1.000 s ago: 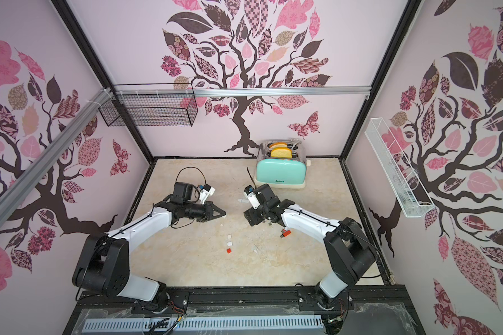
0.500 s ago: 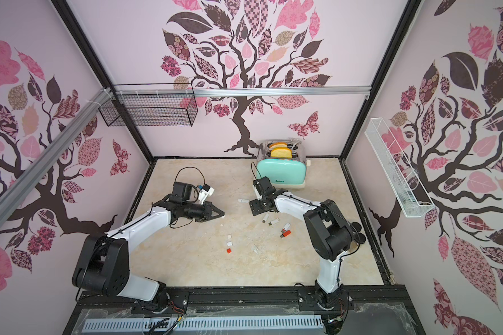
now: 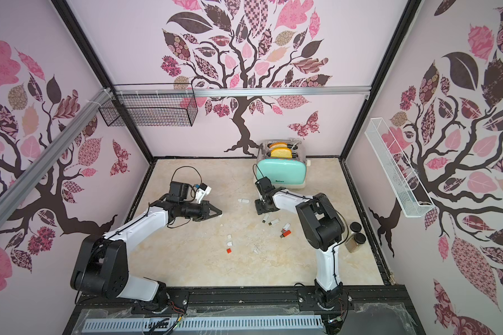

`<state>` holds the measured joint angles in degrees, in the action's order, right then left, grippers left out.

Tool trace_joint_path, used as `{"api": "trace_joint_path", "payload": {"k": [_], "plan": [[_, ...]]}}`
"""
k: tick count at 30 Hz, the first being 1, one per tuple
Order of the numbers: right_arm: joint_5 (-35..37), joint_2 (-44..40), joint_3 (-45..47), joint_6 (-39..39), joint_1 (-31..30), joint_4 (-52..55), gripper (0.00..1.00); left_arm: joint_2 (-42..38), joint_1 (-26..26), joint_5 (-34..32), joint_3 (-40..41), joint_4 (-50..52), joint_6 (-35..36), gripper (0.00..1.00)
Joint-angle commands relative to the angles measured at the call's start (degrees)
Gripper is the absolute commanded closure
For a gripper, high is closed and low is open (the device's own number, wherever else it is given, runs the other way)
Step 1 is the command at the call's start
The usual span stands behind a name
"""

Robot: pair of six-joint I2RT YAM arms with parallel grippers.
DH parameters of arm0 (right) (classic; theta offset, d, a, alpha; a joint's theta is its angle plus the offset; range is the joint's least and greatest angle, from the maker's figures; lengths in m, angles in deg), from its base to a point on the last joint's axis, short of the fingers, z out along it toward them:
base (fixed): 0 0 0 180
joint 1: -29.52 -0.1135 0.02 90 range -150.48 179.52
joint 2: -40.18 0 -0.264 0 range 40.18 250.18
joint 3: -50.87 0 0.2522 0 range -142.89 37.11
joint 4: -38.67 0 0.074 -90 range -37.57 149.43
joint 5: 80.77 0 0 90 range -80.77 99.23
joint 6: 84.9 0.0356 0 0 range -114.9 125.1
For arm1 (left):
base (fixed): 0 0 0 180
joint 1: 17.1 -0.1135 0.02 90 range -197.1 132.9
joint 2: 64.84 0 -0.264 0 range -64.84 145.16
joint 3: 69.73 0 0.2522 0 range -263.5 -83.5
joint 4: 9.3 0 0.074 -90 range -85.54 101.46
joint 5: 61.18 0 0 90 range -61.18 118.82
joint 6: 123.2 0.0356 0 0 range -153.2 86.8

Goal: Close the usb drive cover
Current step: Pick up the USB drive from the center of the board.

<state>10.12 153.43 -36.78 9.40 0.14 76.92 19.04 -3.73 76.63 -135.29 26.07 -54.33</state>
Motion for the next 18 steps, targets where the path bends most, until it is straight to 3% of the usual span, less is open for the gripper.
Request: {"api": "trace_joint_path", "payload": {"k": [1,18], "plan": [[-0.2,0.6,-0.4,1.0,0.2,1.4,0.50,-1.0,-0.6,0.1,-0.6,-0.5,0.6,1.00],[-2.4,-5.4,5.8,5.1,0.2,3.8,0.64,-1.9,-1.4,0.0,-0.5,-0.2,0.6,1.00]]}}
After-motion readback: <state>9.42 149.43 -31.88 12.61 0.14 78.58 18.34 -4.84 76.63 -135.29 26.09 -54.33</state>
